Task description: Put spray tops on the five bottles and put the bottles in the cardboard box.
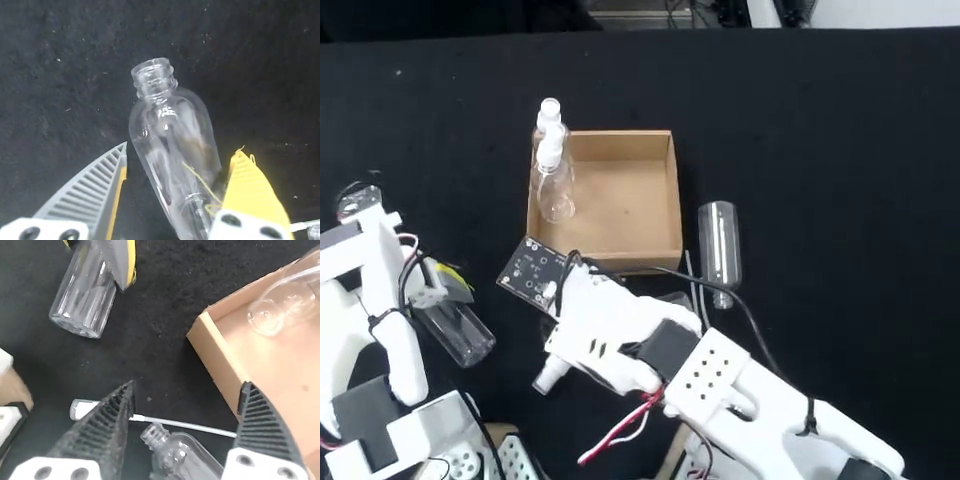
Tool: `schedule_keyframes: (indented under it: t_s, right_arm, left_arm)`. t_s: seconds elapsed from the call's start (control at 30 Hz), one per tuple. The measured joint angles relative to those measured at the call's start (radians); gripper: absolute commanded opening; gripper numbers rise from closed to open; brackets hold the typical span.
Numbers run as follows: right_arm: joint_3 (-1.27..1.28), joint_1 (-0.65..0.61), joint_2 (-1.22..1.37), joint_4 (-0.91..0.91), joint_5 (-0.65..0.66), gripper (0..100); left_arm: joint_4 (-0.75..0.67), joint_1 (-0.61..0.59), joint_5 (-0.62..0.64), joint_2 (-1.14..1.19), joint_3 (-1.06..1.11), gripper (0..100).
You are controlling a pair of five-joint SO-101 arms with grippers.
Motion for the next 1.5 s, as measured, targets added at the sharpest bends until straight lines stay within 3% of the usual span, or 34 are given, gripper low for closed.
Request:
schedule_keyframes:
  t_s: [0.17, 0.43, 0.6, 0.83, 1.0, 1.2, 1.4, 1.5]
  right_arm:
    - [0.02, -0.035, 0.0, 0.0, 0.0, 29.4]
    - [0.02, -0.041, 0.0, 0.0, 0.0, 29.4]
    - [0.02, -0.04, 0.0, 0.0, 0.0, 29.4]
    - [0.02, -0.041, 0.0, 0.0, 0.0, 29.4]
    - [0.02, -0.041, 0.0, 0.0, 0.0, 29.4]
    - [0.02, -0.041, 0.0, 0.0, 0.0, 29.4]
    - [0.02, -0.041, 0.0, 0.0, 0.0, 29.4]
    - [0.02, -0.041, 0.0, 0.0, 0.0, 29.4]
  left_arm:
    - [-0.052, 0.023, -0.043, 0.0, 0.068, 2]
    - [0.002, 0.029, -0.101, 0.0, -0.012, 3]
    - [0.071, -0.06, -0.385, 0.0, -0.172, 3]
    - [0.077, -0.422, -0.907, 0.0, -0.256, 3]
    - [0.083, -0.606, -1.108, 0.0, -0.256, 5]
    - [0.074, -0.655, -1.209, 0.0, -0.196, 22]
    - [-0.118, -0.657, -1.25, 0.0, -0.06, 23]
    - [-0.124, -0.657, -1.252, 0.0, -0.061, 23]
